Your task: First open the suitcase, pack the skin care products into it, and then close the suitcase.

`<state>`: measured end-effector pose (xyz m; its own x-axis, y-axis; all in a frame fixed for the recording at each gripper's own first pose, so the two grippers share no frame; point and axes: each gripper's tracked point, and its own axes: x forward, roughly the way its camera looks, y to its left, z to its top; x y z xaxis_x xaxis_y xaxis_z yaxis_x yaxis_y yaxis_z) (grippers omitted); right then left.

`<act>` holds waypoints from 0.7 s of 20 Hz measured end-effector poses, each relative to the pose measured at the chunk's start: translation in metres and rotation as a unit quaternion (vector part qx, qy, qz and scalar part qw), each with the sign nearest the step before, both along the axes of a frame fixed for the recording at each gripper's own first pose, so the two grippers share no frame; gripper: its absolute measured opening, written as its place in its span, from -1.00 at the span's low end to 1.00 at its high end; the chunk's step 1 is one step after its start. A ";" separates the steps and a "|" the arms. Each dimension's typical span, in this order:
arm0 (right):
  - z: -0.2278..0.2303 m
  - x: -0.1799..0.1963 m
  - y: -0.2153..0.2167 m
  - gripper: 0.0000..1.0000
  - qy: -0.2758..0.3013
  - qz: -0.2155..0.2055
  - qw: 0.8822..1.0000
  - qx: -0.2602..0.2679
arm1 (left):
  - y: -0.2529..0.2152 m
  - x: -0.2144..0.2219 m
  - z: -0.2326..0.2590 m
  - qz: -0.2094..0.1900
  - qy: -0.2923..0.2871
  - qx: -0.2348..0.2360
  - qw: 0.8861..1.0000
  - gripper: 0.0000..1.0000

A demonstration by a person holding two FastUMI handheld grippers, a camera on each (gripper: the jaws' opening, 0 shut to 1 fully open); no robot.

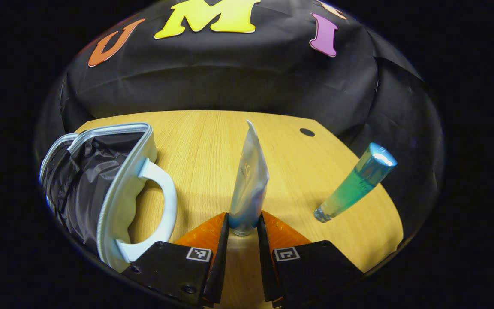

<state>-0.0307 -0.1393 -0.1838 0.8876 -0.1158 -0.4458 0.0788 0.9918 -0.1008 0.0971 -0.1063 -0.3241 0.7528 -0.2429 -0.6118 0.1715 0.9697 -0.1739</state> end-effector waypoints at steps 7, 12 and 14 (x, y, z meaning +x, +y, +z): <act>-0.097 0.070 0.088 0.60 0.053 0.066 0.992 0.089 | 0.034 -0.085 0.099 0.006 -0.004 -0.040 0.999 -0.24; -0.143 0.132 0.116 0.58 0.079 0.053 0.989 0.109 | 0.086 -0.122 0.130 0.055 -0.010 -0.024 0.998 -0.24; -0.156 0.150 0.120 0.60 0.087 0.046 0.990 0.100 | 0.110 -0.131 0.128 0.086 -0.002 -0.024 0.996 -0.24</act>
<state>0.1195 -0.0197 -0.3400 0.7978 0.0673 -0.5991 -0.0132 0.9955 0.0942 -0.0336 0.0041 -0.1964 0.7886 -0.1399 -0.5988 0.0053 0.9753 -0.2208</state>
